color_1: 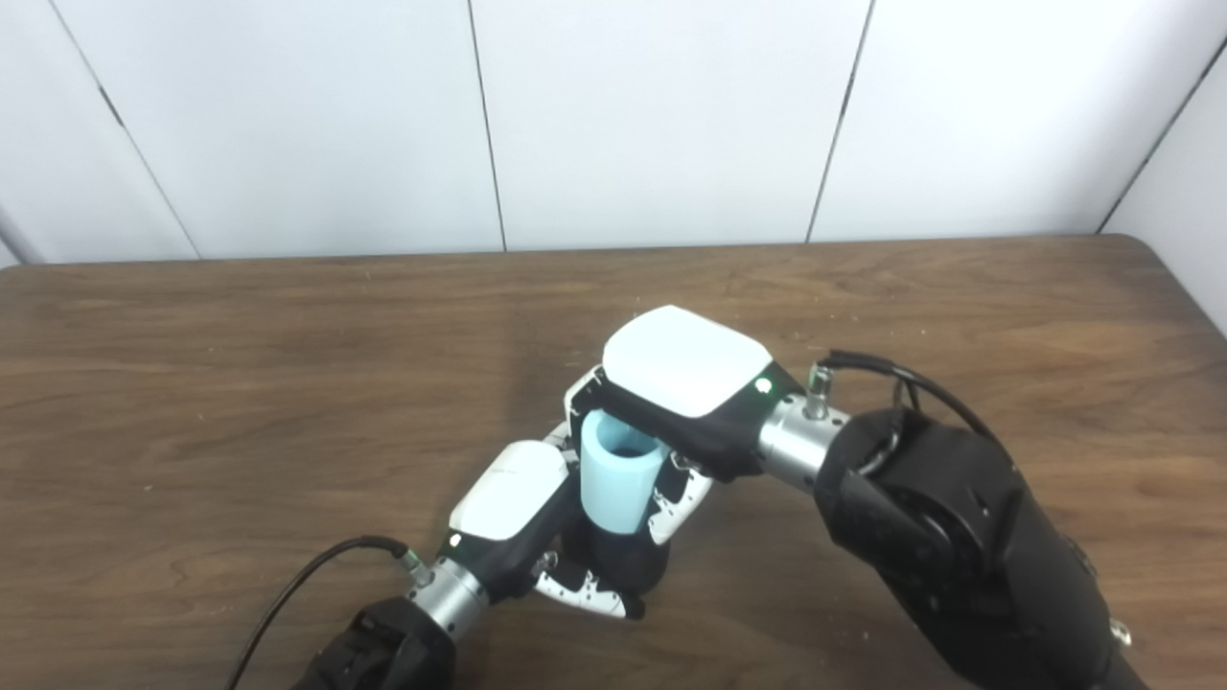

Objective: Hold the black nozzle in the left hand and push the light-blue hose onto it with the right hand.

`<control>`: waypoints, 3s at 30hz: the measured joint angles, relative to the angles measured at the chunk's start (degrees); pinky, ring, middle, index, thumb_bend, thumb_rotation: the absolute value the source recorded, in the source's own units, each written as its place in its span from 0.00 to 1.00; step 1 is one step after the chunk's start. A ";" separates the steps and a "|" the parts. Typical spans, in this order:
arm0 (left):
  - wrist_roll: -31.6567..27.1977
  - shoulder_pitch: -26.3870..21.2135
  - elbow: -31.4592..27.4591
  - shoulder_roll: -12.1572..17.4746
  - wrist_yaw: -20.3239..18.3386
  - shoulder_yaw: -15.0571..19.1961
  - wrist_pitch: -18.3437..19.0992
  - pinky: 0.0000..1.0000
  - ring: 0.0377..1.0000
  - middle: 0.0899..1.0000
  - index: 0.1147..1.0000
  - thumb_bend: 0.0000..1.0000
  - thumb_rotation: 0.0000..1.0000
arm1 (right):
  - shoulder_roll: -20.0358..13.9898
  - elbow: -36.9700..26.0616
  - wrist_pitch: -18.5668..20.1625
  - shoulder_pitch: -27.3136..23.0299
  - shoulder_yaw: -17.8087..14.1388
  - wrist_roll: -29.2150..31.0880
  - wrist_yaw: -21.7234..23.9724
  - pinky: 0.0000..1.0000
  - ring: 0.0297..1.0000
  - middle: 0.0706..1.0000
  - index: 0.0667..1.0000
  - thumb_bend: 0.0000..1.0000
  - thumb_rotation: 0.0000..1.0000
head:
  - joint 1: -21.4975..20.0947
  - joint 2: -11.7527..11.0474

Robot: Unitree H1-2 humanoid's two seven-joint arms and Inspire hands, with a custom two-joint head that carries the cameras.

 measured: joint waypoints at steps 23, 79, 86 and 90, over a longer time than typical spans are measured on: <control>0.39 -0.04 0.09 -0.33 -0.14 -0.43 0.06 1.00 0.68 0.43 0.43 0.52 0.00 | 1.34 -2.38 1.47 3.12 -1.97 -2.51 0.90 0.58 0.72 0.77 0.78 0.79 0.11 | 0.00 0.35; 0.01 -0.15 0.53 -0.76 -0.14 -0.54 -0.04 1.00 0.69 0.46 0.40 0.52 0.00 | -1.40 -13.00 -3.00 12.07 -15.08 9.00 -1.70 1.00 1.00 1.00 0.97 0.71 0.89 | 0.17 0.26; -0.12 -0.16 0.65 -0.73 -0.14 -0.38 -0.22 1.00 0.69 0.45 0.41 0.52 0.00 | -3.01 -13.00 -3.16 13.31 -15.08 10.06 -1.70 1.00 1.00 1.00 1.00 0.70 0.94 | 0.26 0.35; -0.12 -0.17 0.67 -0.74 -0.16 -0.41 -0.23 1.00 0.68 0.43 0.43 0.52 0.00 | -3.02 -13.00 -3.90 13.57 -15.06 10.81 -1.70 1.00 1.00 1.00 1.00 0.70 0.95 | 0.26 0.44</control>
